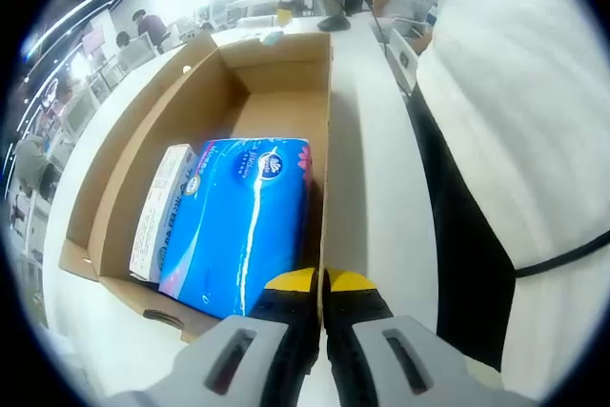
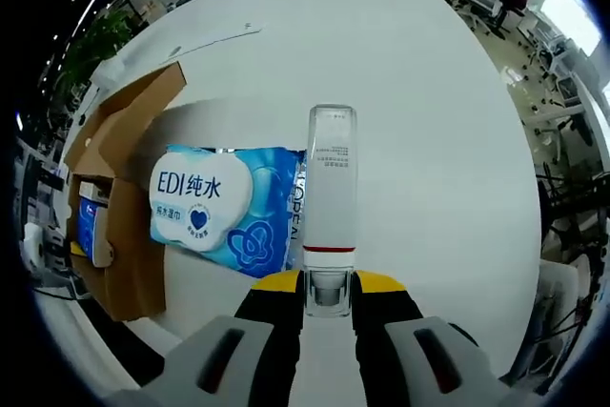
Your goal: Operate the shoe box by opening the lid, removing the specified soft item, and placing it in the target area until the item is outside and the box remains undamaged.
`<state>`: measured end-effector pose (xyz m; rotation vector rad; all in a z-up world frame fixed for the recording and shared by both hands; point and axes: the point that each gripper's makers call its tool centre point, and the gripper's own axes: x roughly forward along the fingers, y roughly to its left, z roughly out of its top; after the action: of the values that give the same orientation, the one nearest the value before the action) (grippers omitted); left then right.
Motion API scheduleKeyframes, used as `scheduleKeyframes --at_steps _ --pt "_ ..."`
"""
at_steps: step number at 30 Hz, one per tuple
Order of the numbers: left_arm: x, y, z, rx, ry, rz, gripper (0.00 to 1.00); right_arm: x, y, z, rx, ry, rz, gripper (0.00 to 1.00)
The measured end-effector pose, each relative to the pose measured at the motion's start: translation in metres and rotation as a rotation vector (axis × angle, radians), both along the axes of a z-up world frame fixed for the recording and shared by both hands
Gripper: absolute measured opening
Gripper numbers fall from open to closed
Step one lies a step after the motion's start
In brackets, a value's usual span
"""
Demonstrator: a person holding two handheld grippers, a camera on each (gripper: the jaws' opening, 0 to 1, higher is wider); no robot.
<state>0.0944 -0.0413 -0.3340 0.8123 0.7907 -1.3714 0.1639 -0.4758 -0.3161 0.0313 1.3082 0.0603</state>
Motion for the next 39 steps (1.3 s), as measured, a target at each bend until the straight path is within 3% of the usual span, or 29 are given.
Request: scheduleKeyframes --at_steps 10,15,24,39 --pt "-0.001 0.0 -0.001 0.003 0.003 0.0 0.01 0.002 -0.012 -0.013 -0.02 0.025 -0.033 0.18" --pt "-0.001 0.0 -0.001 0.006 0.009 0.001 0.01 0.005 -0.014 -0.022 -0.029 0.01 -0.058 0.18" --pt "-0.002 0.0 -0.001 0.008 0.012 0.004 0.01 0.001 -0.01 -0.032 -0.079 -0.004 -0.02 0.18" --pt "0.0 0.0 -0.002 0.009 0.009 0.01 0.01 0.001 -0.014 -0.039 -0.055 -0.003 -0.037 0.18"
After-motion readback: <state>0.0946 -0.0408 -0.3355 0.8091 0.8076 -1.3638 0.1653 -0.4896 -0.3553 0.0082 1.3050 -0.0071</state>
